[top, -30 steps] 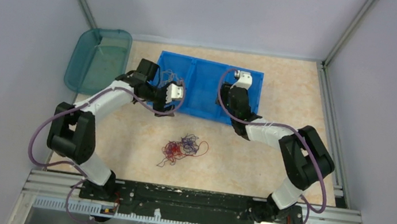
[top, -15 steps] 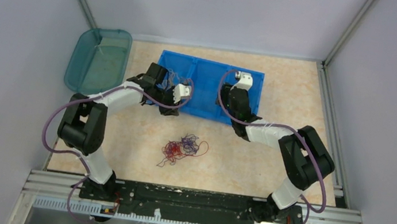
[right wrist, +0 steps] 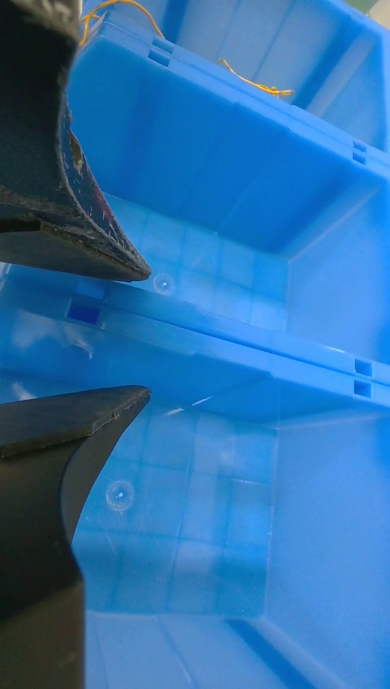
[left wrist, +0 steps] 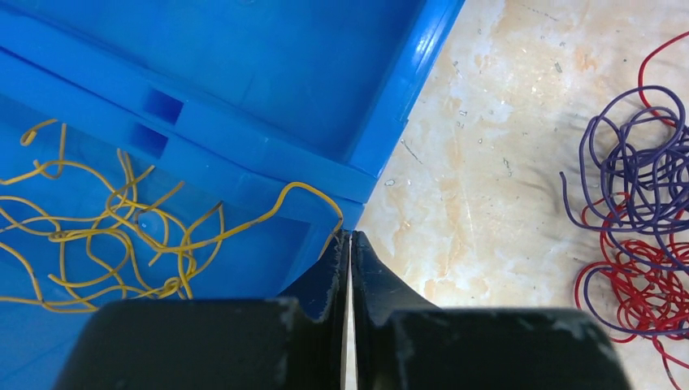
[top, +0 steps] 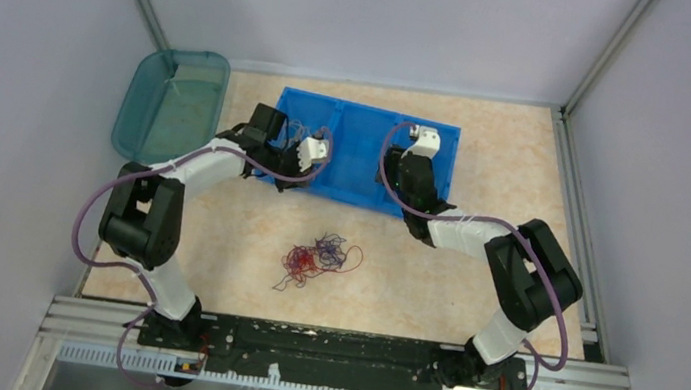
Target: Untangle the cables
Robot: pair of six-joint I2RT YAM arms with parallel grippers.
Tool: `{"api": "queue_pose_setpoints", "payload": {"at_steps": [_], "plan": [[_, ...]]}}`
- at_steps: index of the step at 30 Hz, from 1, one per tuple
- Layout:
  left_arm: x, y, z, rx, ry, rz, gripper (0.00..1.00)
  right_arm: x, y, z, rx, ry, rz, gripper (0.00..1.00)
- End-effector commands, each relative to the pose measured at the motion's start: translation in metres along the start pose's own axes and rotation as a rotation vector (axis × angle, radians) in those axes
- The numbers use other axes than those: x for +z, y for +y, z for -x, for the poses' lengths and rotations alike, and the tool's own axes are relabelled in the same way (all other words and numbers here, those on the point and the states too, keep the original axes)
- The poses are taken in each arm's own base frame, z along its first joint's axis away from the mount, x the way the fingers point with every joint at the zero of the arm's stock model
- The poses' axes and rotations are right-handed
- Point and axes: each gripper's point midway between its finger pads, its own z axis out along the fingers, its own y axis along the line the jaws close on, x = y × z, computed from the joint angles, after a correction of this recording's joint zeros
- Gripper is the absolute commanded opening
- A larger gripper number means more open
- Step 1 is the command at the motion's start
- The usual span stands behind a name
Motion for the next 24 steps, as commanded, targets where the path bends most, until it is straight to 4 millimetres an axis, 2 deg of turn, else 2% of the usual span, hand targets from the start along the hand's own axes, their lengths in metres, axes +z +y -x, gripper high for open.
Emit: {"api": "queue_pose_setpoints", "payload": {"at_steps": [1, 8, 17, 24], "plan": [[-0.002, 0.01, 0.008, -0.002, -0.029, 0.037, 0.04, -0.007, -0.003, 0.015, 0.015, -0.043, -0.005, 0.5], [-0.005, 0.014, 0.006, -0.016, -0.023, 0.054, 0.0, -0.007, -0.004, 0.014, 0.016, -0.043, -0.008, 0.48], [-0.02, 0.078, -0.009, -0.069, 0.036, 0.308, 0.0, -0.007, -0.004, 0.013, 0.023, -0.043, -0.006, 0.47], [-0.003, 0.094, -0.01, -0.111, 0.022, 0.296, 0.0, -0.008, -0.003, 0.015, 0.025, -0.047, -0.003, 0.47]]}}
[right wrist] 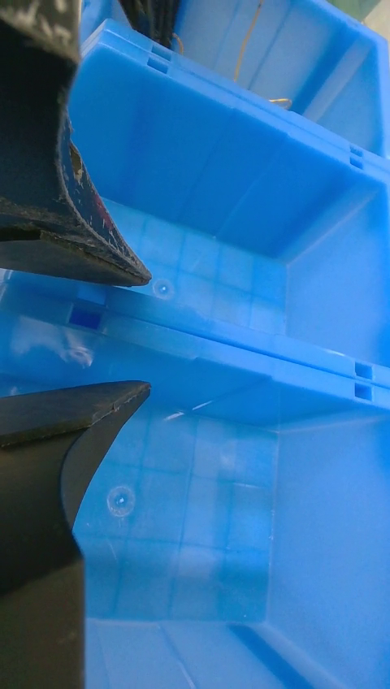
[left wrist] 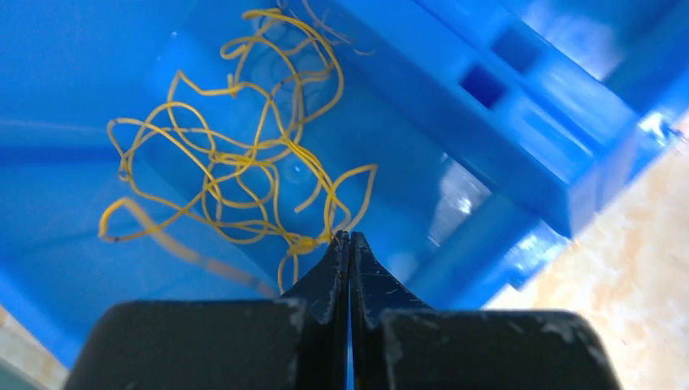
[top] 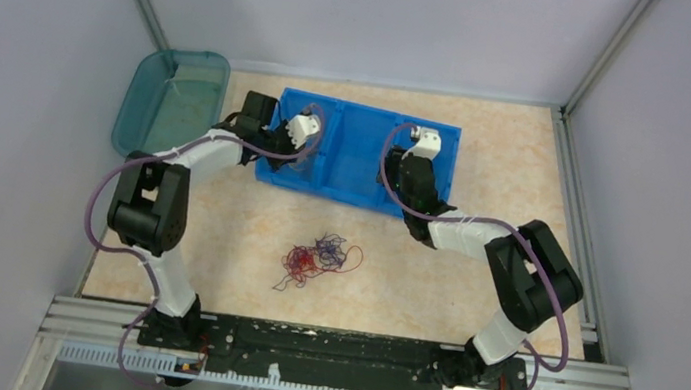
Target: Untangle the cables
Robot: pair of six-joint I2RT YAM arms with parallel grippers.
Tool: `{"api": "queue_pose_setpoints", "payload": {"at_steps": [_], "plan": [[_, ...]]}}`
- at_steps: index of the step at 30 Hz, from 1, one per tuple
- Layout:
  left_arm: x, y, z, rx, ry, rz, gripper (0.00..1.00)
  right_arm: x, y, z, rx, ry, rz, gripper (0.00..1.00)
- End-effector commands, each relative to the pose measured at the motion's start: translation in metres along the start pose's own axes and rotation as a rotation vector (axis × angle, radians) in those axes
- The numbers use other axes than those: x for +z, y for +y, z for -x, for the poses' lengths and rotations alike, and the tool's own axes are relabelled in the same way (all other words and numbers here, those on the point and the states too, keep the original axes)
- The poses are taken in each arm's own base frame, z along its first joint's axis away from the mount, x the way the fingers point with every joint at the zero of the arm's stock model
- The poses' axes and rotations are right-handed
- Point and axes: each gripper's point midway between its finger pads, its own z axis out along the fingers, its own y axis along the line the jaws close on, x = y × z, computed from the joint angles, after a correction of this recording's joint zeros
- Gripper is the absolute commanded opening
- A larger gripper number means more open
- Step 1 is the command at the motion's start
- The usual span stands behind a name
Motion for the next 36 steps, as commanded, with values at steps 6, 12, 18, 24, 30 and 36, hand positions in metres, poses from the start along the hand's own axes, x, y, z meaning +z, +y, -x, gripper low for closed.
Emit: {"api": "queue_pose_setpoints", "payload": {"at_steps": [6, 12, 18, 24, 30, 36], "plan": [[0.032, 0.013, 0.012, -0.008, -0.032, 0.007, 0.02, -0.008, -0.003, 0.013, 0.019, -0.037, -0.001, 0.46], [0.039, -0.012, -0.006, 0.052, 0.039, -0.051, 0.12, -0.008, -0.001, 0.013, 0.024, -0.036, 0.011, 0.45], [-0.007, -0.004, 0.043, 0.083, -0.013, -0.054, 0.6, -0.011, 0.001, 0.015, 0.035, -0.04, 0.021, 0.45], [-0.07, -0.001, 0.09, 0.106, -0.039, -0.051, 1.0, -0.015, 0.003, 0.019, 0.04, -0.047, 0.036, 0.45], [-0.112, -0.001, 0.101, 0.141, -0.04, 0.011, 1.0, -0.019, 0.006, 0.026, 0.041, -0.056, 0.05, 0.45], [-0.129, -0.023, 0.097, 0.123, -0.032, -0.06, 1.0, -0.029, 0.005, 0.029, 0.028, -0.06, 0.064, 0.47]]}}
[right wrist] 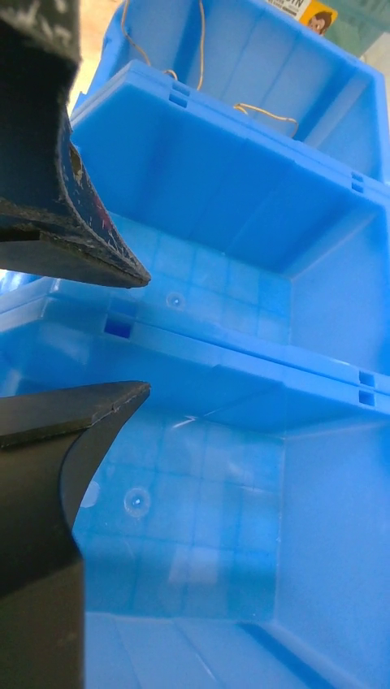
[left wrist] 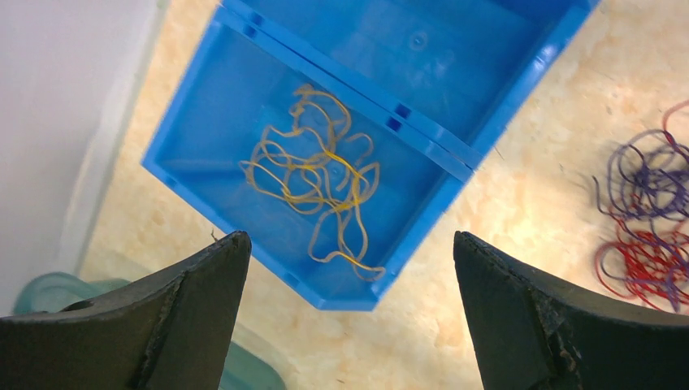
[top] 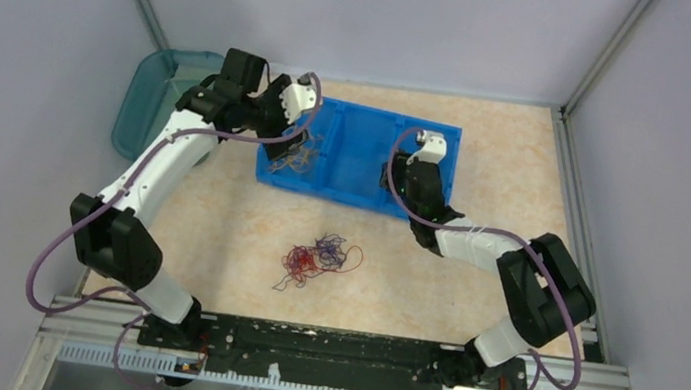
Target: Untangle the cables
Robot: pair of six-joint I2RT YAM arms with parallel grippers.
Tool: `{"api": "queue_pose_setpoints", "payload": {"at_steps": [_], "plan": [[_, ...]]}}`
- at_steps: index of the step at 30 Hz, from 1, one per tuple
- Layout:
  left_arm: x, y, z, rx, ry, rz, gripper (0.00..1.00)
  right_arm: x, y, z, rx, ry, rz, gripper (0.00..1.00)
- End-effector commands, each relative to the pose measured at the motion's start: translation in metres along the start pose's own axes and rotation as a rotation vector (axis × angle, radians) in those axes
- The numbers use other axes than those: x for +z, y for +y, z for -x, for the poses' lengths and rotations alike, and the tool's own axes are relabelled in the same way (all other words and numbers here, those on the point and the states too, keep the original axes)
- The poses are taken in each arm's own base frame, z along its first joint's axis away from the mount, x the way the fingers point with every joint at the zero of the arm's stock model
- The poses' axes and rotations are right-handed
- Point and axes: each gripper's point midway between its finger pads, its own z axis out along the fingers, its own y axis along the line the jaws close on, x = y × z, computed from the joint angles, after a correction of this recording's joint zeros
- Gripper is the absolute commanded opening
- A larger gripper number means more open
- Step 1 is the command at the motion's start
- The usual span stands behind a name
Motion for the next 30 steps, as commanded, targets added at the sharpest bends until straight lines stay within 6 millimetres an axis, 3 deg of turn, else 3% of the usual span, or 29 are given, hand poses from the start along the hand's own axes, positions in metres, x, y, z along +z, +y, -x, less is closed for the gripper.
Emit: {"api": "queue_pose_setpoints", "payload": {"at_steps": [1, 10, 15, 19, 22, 26, 30], "plan": [[-0.012, -0.032, -0.014, -0.03, 0.049, -0.122, 1.0, -0.015, 0.004, 0.024, 0.006, -0.058, 0.037, 0.49], [-0.041, -0.112, -0.022, -0.071, -0.038, -0.367, 1.0, -0.052, 0.023, 0.038, -0.021, -0.074, 0.149, 0.64], [-0.059, -0.145, -0.024, -0.084, -0.087, -0.461, 0.98, -0.084, 0.071, 0.016, -0.121, -0.02, 0.314, 0.67], [-0.065, -0.172, -0.041, -0.061, -0.092, -0.527, 0.93, -0.11, 0.105, -0.007, -0.149, 0.044, 0.521, 0.66], [-0.058, -0.198, -0.055, -0.094, -0.061, -0.567, 0.88, -0.119, 0.103, -0.015, -0.139, 0.05, 0.55, 0.65], [-0.042, -0.234, -0.067, -0.103, 0.01, -0.637, 0.83, -0.124, 0.092, -0.011, -0.124, 0.021, 0.518, 0.65], [-0.023, -0.246, -0.078, -0.146, 0.083, -0.651, 0.82, -0.126, 0.083, -0.005, -0.141, 0.012, 0.472, 0.65]]}}
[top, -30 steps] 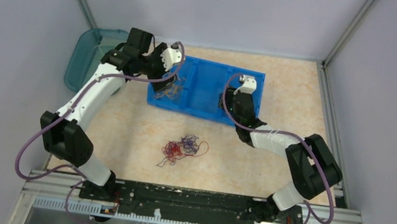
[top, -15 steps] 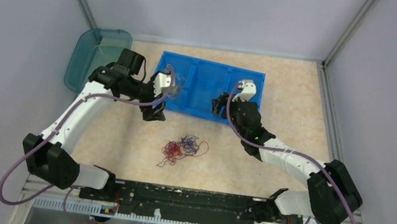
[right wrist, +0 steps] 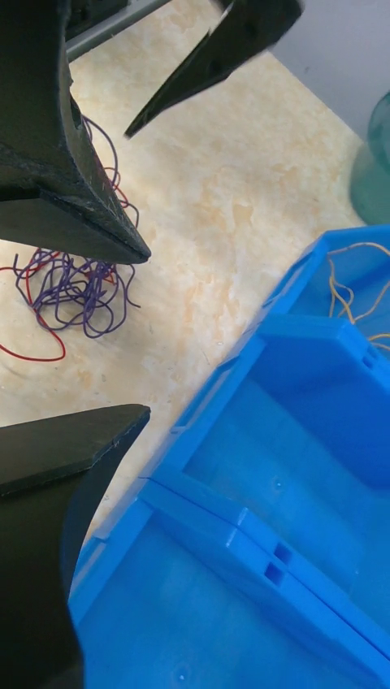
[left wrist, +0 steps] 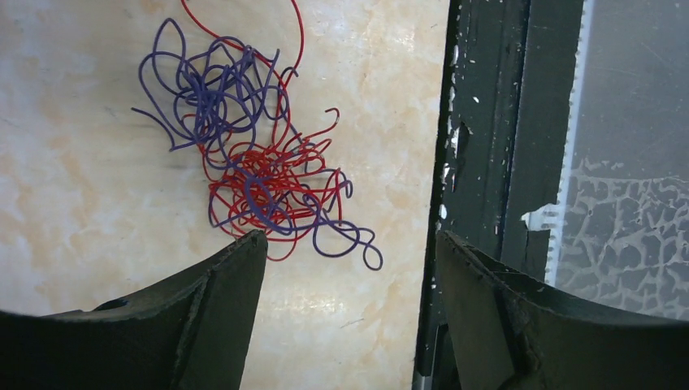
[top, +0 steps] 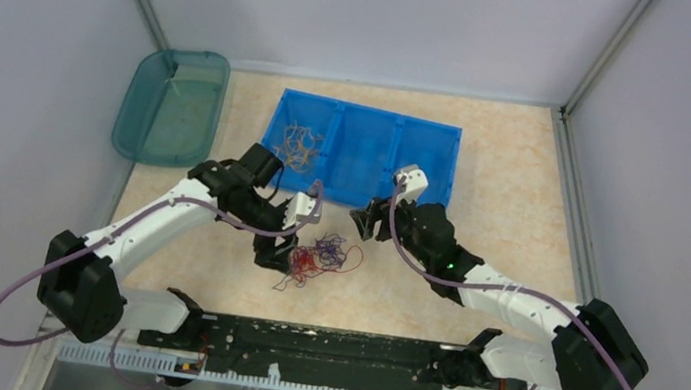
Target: Untangle the cables
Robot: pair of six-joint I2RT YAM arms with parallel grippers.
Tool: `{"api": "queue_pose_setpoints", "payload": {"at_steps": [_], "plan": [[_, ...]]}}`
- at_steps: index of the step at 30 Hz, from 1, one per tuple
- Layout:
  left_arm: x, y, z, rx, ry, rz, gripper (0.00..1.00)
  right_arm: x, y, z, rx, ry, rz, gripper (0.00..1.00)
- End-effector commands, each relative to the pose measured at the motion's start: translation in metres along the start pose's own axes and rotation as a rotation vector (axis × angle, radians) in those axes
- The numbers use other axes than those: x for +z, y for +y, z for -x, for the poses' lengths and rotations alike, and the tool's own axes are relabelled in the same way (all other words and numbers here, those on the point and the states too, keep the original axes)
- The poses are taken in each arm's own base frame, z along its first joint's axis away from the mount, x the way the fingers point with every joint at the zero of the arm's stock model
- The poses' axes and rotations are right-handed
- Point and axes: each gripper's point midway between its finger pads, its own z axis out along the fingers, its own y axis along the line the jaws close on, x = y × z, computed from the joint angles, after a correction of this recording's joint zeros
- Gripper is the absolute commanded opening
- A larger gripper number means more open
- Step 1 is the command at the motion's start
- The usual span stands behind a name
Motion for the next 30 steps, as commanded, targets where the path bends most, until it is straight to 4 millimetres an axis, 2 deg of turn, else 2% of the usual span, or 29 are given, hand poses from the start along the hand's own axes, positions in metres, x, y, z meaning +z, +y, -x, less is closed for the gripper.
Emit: {"api": "queue_pose_setpoints", "payload": {"at_steps": [1, 6, 9, 11, 15, 19, 25, 30], "plan": [[0.021, 0.009, -0.001, -0.054, 0.018, 0.008, 0.82, -0.008, 0.003, 0.034, -0.019, -0.099, -0.008, 0.65], [0.034, 0.003, -0.012, -0.033, 0.042, -0.001, 0.82, -0.01, -0.003, 0.037, -0.024, -0.104, -0.046, 0.64], [0.039, 0.007, -0.022, 0.003, 0.079, 0.05, 0.77, -0.01, -0.005, 0.041, -0.023, -0.116, -0.061, 0.63], [0.039, 0.015, -0.026, 0.006, 0.094, 0.103, 0.69, -0.011, -0.006, 0.043, -0.023, -0.121, -0.067, 0.62], [0.033, 0.03, -0.019, 0.014, 0.094, 0.186, 0.51, -0.01, -0.007, 0.044, -0.016, -0.126, -0.073, 0.61], [0.03, 0.034, -0.01, 0.024, 0.076, 0.204, 0.41, -0.009, -0.006, 0.047, -0.002, -0.135, -0.073, 0.59], [0.025, 0.041, -0.008, 0.052, 0.085, 0.244, 0.27, -0.01, -0.006, 0.046, 0.011, -0.136, -0.071, 0.58], [0.019, 0.043, 0.0, 0.065, 0.077, 0.254, 0.0, -0.011, -0.006, 0.048, 0.018, -0.145, -0.076, 0.57]]}}
